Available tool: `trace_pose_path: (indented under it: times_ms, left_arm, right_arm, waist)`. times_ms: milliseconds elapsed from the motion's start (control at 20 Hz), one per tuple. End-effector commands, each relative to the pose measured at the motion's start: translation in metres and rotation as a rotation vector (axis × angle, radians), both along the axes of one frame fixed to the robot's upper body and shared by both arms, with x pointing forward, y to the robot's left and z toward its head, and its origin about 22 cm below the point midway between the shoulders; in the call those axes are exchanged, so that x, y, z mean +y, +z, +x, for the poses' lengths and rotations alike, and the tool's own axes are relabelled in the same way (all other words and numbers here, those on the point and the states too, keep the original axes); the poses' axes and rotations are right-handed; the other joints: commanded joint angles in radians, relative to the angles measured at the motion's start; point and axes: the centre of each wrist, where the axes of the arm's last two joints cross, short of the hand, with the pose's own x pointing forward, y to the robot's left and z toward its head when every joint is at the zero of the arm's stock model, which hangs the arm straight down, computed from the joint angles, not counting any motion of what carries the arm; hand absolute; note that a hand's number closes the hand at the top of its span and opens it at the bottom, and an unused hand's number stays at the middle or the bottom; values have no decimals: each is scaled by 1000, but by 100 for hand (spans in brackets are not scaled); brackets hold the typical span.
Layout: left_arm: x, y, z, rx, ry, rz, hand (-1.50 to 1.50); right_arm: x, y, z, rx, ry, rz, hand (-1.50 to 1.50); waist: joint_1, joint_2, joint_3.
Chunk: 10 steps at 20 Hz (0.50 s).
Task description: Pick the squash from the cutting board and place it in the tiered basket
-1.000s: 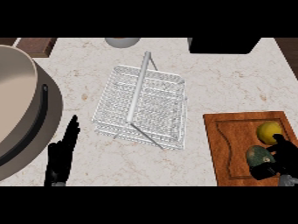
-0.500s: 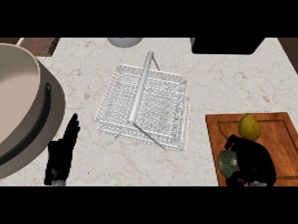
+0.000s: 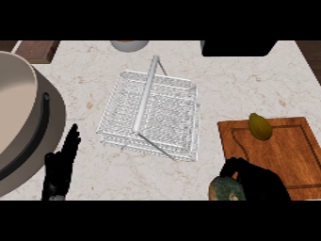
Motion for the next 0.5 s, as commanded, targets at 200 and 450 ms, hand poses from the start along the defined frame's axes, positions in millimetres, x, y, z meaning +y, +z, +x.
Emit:
trace_pose_path:
  times_ms: [200, 450]
  left_arm:
    - [6, 10, -3, -9, -6, 7, 0]
    - [-16, 3, -6, -6, -4, -6, 0]
  right_arm:
    - [-24, 111, -60, -354, -25, 176, 150]
    - [-17, 132, -61, -431, 8, 103, 150]
  waist:
    - [-1, -2, 0]
    - [-1, -3, -1]
